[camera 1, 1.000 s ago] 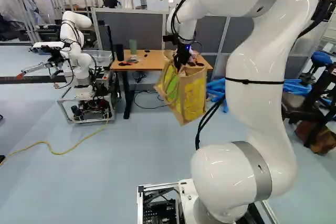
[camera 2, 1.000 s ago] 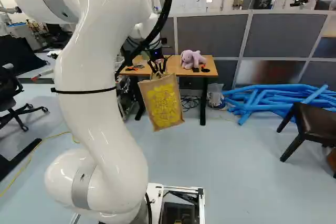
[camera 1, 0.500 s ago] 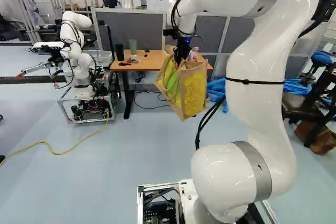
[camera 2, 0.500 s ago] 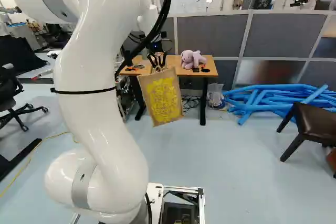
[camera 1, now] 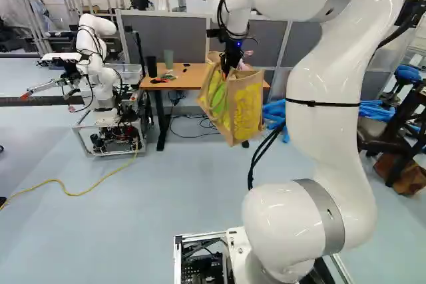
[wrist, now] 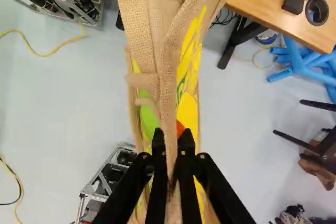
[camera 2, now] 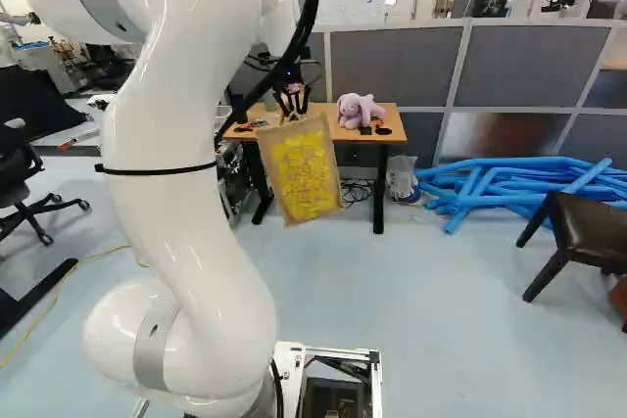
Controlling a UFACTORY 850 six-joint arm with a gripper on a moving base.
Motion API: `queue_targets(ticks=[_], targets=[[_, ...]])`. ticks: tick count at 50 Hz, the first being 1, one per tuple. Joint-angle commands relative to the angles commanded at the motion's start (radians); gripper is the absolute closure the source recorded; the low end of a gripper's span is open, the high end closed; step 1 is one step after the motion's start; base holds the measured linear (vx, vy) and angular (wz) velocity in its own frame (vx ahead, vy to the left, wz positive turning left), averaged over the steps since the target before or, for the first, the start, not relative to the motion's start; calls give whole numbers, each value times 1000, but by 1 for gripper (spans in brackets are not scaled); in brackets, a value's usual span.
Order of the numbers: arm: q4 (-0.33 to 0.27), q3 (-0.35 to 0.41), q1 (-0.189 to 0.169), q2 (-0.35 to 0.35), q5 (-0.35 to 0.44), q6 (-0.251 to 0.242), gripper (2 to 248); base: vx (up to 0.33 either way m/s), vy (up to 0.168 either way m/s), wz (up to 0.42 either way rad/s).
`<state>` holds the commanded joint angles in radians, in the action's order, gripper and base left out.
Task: Pick up the bag on the ground and place it on the table
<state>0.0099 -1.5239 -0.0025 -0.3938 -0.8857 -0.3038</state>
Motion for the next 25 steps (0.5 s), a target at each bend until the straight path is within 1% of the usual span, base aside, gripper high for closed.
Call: queue_targets(ticks=[25], targets=[[0,-62,0,10,-73,0,227,0,0,0]])
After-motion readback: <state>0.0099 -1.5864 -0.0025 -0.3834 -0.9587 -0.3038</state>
